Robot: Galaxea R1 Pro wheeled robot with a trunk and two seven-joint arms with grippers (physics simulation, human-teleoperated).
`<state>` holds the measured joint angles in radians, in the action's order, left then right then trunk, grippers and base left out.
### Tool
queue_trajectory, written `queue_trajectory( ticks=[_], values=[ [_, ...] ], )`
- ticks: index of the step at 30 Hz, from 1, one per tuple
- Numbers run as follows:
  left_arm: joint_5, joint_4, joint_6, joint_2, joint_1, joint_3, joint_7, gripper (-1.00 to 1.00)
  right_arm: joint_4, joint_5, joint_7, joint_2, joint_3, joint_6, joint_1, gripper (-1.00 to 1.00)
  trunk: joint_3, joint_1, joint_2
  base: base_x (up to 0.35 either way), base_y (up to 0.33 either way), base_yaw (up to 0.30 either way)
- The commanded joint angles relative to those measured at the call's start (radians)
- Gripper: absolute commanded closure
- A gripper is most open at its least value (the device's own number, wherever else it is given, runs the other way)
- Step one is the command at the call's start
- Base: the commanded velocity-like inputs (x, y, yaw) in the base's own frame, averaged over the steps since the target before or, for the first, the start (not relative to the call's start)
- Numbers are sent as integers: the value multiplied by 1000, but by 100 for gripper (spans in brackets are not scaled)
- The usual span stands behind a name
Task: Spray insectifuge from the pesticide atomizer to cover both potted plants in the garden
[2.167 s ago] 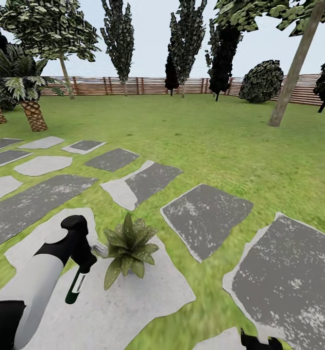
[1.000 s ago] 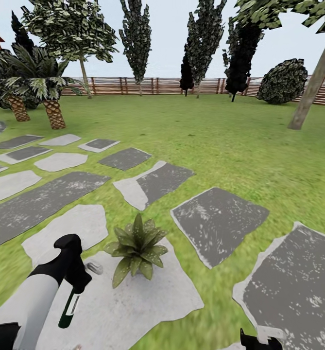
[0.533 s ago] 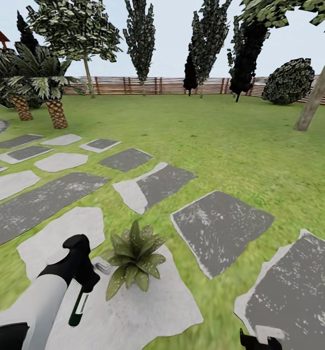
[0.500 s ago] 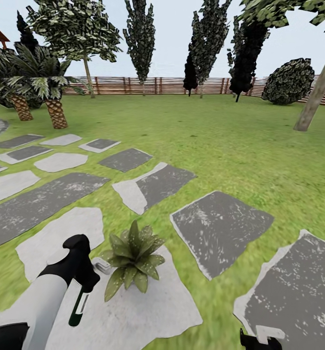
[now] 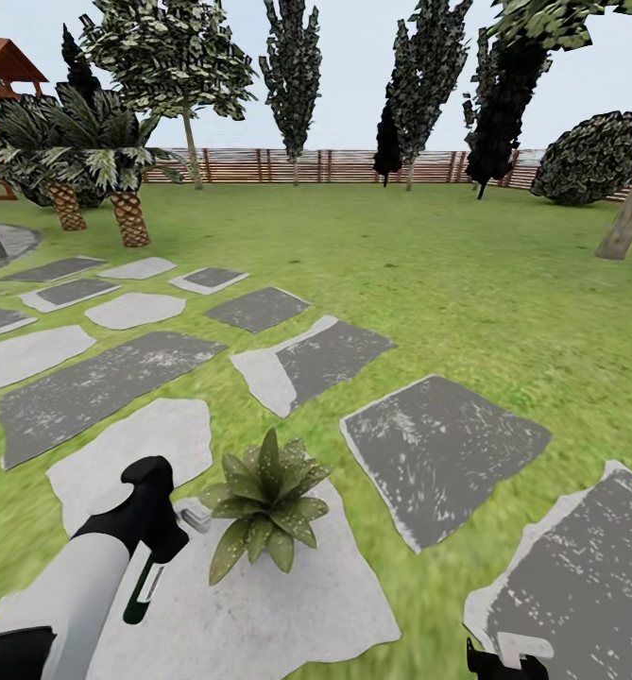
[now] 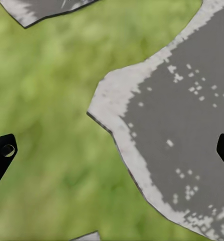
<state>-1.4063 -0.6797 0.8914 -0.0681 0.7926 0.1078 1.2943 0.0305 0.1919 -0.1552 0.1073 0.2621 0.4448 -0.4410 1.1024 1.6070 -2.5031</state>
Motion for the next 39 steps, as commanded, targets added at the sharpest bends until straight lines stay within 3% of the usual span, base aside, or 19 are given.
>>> queue_trajectory(
  ticks=[1, 22, 31, 33, 35, 39],
  values=[
    [-8, 0, 9, 2, 0, 4, 10, 100, -1, 11, -4, 0, 6, 3, -1, -100, 1, 0, 0, 0, -35, 5],
    [-8, 0, 9, 4, 0, 5, 13, 100, -1, 11, -4, -1, 6, 3, -1, -100, 1, 0, 0, -75, -254, 3],
    [-7, 0, 9, 6, 0, 6, 14, 100, -1, 11, -5, -1, 6, 3, -1, -100, 1, 0, 0, -60, -271, 246],
    [12, 0, 9, 6, 0, 6, 14, 100, -1, 11, -4, -1, 6, 3, -1, -100, 1, 0, 0, 48, -288, 278],
    [58, 0, 9, 5, 0, 4, 12, 100, -1, 11, -5, -1, 6, 3, -1, -100, 1, 0, 0, 4, -287, 278],
    [82, 0, 9, 4, 0, 4, 8, 100, -1, 11, -5, -1, 6, 3, -1, -100, 1, 0, 0, -177, -226, 276]
  ],
)
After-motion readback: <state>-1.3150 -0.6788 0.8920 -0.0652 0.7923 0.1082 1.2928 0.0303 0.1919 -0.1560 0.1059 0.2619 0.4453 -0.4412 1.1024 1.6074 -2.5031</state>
